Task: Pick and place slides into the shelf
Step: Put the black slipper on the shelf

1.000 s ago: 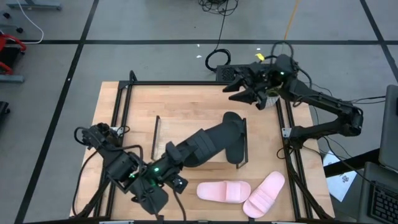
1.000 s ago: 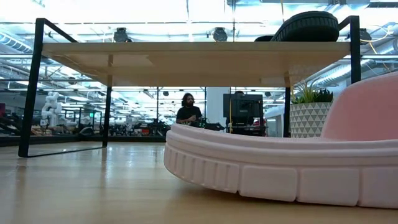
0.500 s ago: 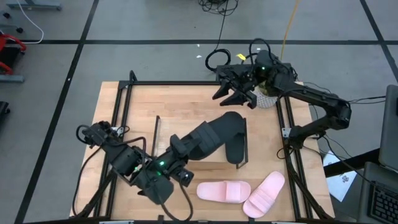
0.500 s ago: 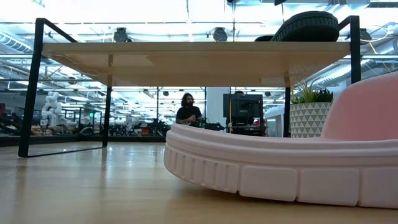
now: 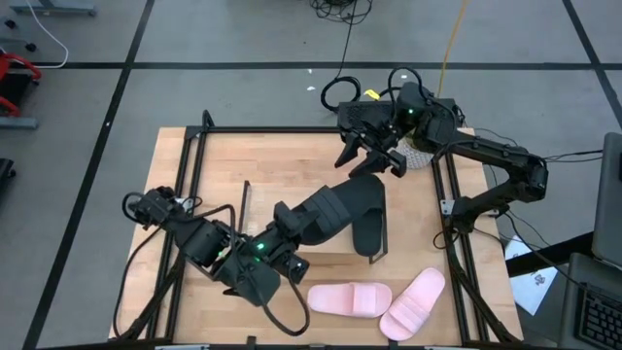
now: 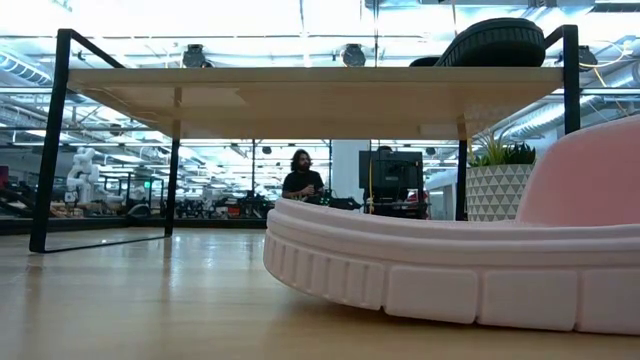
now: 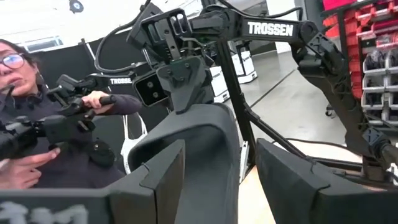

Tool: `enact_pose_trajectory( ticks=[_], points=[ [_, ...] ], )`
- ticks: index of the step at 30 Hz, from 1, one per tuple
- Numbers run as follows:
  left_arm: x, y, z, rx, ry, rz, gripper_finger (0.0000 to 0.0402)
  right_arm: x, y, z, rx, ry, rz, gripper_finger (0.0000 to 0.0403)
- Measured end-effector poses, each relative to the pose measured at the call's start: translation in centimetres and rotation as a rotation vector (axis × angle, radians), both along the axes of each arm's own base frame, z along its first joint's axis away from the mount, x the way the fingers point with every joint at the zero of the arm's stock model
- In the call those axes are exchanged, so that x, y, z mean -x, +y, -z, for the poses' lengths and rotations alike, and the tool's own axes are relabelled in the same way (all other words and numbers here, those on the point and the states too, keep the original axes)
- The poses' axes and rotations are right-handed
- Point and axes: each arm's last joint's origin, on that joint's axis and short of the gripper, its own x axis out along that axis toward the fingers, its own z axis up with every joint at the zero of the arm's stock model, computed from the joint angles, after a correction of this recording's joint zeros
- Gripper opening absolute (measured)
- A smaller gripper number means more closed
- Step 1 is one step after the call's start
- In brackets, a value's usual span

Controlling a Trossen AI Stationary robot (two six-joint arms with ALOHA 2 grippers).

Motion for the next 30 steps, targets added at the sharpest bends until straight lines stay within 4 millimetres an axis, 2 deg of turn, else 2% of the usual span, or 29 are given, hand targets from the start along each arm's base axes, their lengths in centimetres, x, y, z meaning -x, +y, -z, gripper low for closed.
enact_pose_trajectory(
  ticks=[5, 11, 16, 21, 24, 30],
  points=[
    [-0.4, 0.0, -0.5, -0.004, -0.028, 0.014, 0.0, -0.1, -0.1, 0.1, 0.009, -0.008, 0.004, 0.0185],
    [-0.8, 0.3, -0.9, -0.015, -0.032, 0.033, 0.0, -1.4, -0.1, 0.9, 0.011, -0.003, -0.01, 0.0185],
    [-1.3, 0.2, -0.3, -0.025, -0.013, 0.034, 0.0, -2.6, -0.2, 0.5, 0.016, -0.015, -0.022, 0.0185],
    [-1.5, 0.5, -0.3, -0.015, -0.013, 0.036, 0.0, -3.8, 0.5, 0.1, 0.002, -0.002, -0.084, 0.0185],
    [-1.5, 0.6, -0.3, -0.018, -0.017, 0.019, 0.0, -4.0, 0.6, 0.4, -0.005, 0.018, -0.114, 0.0185],
    [-0.9, -0.3, -0.2, -0.011, -0.034, 0.003, 0.0, -3.3, -1.1, 0.3, -0.015, 0.032, -0.082, 0.0185]
  ],
)
